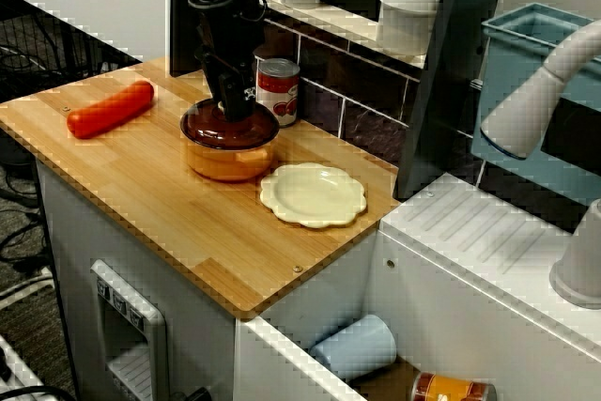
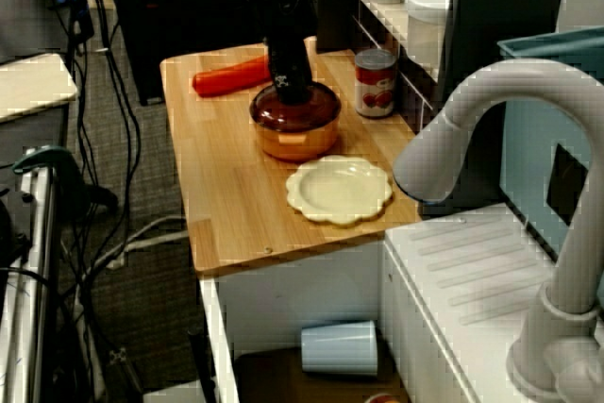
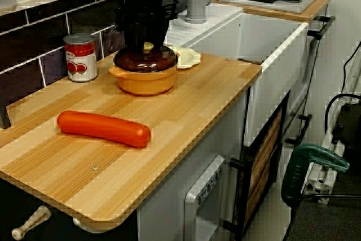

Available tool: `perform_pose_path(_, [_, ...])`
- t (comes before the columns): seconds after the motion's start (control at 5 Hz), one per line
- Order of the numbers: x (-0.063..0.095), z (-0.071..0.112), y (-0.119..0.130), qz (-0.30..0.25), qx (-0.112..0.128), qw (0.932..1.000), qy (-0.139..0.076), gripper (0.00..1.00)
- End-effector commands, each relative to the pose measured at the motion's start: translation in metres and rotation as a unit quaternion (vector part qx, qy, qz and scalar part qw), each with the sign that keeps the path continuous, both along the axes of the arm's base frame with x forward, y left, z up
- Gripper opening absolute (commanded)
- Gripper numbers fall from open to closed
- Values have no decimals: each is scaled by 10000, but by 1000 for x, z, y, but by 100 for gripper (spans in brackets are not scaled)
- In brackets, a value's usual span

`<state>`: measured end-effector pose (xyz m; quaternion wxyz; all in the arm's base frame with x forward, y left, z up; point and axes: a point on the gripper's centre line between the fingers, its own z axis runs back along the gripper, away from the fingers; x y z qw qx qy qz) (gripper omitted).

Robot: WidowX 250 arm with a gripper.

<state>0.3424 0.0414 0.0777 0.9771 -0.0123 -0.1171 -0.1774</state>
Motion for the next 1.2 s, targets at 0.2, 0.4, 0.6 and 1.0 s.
perform_pose_path(0.2, [-8, 27, 7, -46, -124, 9998, -133, 0])
perform_pose_path(0.4, [-14, 39, 5, -95, -198, 9996, -168, 0])
perform_pose_path(0.6, [-17, 48, 12, -38, -304, 9993, -218, 0])
perform_pose_path(1.0, [-25, 55, 42, 268, -387, 9983, -336, 0])
